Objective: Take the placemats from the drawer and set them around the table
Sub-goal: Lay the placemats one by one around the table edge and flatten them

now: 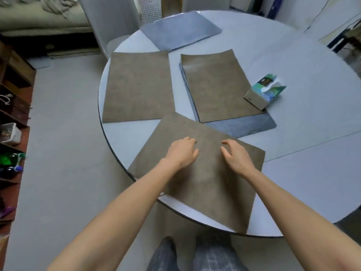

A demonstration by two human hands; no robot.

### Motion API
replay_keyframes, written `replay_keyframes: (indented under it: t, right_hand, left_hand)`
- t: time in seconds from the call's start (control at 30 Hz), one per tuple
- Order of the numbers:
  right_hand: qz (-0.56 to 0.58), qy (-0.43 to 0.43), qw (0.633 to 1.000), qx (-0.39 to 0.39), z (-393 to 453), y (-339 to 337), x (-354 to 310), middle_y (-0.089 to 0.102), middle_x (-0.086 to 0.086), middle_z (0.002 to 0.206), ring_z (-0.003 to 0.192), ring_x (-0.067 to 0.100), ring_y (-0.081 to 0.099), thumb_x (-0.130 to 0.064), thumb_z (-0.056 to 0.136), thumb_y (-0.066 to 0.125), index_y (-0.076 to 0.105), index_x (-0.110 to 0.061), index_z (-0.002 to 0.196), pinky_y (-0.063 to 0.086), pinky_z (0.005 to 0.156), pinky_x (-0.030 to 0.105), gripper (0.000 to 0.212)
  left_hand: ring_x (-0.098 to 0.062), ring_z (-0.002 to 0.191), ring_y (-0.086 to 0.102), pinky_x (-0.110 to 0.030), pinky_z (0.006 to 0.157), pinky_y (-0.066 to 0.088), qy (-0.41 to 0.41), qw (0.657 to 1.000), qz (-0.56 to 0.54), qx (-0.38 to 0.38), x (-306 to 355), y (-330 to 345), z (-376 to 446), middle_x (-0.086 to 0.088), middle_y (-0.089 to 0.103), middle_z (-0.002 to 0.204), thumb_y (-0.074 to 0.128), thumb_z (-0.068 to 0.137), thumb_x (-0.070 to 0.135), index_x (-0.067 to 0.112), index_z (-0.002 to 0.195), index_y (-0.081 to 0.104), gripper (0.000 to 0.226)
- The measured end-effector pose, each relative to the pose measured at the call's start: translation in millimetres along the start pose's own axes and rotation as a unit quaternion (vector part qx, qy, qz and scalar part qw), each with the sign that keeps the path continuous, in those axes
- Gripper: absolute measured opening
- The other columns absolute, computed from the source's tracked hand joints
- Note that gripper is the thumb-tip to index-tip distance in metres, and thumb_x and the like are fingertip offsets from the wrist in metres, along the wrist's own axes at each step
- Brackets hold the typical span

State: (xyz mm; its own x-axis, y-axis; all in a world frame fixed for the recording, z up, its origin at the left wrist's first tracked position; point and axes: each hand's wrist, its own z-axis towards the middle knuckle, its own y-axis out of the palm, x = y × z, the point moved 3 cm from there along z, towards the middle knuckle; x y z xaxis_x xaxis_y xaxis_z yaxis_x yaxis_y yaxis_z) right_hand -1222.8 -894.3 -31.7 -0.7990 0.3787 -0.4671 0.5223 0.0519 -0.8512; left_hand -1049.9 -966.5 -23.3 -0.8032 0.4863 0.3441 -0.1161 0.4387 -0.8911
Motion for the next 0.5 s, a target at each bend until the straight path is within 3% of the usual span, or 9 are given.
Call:
replay_keyframes:
  t: [0.2, 0.33, 0.5]
  right_hand:
    - [-0.046, -0.030, 0.998, -0.038, 74, -63, 61, 0.053, 0.008, 0.136, 0.123, 0.026, 0.050, -0.029, 0.096, 0.048, 0.051, -0.009, 0.130, 0.039, 0.096, 0.035, 0.039]
    - [-0.103, -0.095, 0.986, -0.091, 126, -78, 68, 0.052, 0.009, 0.134, 0.121, 0.027, 0.049, -0.029, 0.096, 0.049, 0.048, -0.010, 0.129, 0.041, 0.095, 0.038, 0.039]
    - [-0.169, -0.198, 0.955, -0.143, 183, -62, 68, 0.042, 0.010, 0.141, 0.130, 0.027, 0.039, -0.032, 0.088, 0.060, 0.045, -0.008, 0.129, 0.035, 0.106, 0.036, 0.049]
  left_hand:
    - [-0.025, 0.132, 0.044, -0.031, 0.107, 0.035, -0.086, 0.982, -0.165, 0.003, 47, -10, 73, -0.012, 0.049, 0.141, 0.048, 0.097, 0.027, 0.008, 0.136, 0.049, 0.043]
    - [-0.023, 0.136, 0.041, -0.028, 0.109, 0.031, -0.191, 0.945, -0.264, 0.032, 55, -20, 118, -0.010, 0.045, 0.147, 0.047, 0.096, 0.021, 0.005, 0.141, 0.044, 0.047]
    - [-0.025, 0.135, 0.041, -0.028, 0.105, 0.033, -0.314, 0.889, -0.322, 0.087, 43, -20, 159, -0.014, 0.042, 0.147, 0.047, 0.096, 0.017, 0.001, 0.145, 0.035, 0.053]
